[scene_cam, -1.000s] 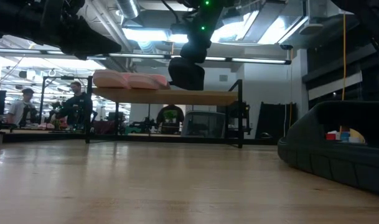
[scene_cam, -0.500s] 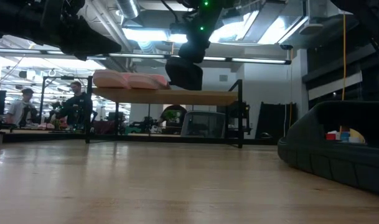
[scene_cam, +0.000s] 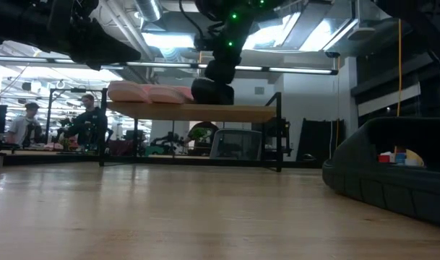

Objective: Pick and place slides into the shelf
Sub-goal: Put the top black slipper on the shelf

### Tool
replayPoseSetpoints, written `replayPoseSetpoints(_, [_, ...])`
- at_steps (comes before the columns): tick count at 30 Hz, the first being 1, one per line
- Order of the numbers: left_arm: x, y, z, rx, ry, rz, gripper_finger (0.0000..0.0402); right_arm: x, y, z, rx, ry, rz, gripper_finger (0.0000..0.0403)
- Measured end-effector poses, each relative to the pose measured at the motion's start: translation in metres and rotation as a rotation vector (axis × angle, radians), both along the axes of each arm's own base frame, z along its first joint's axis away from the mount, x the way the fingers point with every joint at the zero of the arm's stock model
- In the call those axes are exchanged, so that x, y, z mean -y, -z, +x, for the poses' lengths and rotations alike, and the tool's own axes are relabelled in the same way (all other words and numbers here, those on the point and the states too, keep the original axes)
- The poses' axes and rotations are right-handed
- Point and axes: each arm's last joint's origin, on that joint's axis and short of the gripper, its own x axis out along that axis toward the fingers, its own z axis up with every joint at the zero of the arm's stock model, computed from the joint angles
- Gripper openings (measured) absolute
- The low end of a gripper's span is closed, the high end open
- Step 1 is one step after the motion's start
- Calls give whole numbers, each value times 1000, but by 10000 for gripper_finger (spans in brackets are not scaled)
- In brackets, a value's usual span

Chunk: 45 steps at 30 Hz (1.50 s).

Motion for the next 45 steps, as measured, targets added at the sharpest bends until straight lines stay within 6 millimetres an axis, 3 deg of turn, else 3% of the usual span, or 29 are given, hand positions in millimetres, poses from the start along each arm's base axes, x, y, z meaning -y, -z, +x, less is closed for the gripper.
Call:
replayPoseSetpoints(30, [0, 0, 0, 0, 0, 1, 2, 0, 2, 1, 0, -36, 39, 2])
replayPoseSetpoints(37, [0, 0, 0, 0, -1, -1, 2, 0, 2, 1, 1, -38, 40, 20])
replayPoseSetpoints(45, [0, 0, 0, 1, -1, -4, 2, 9, 1, -2, 5, -19, 41, 8])
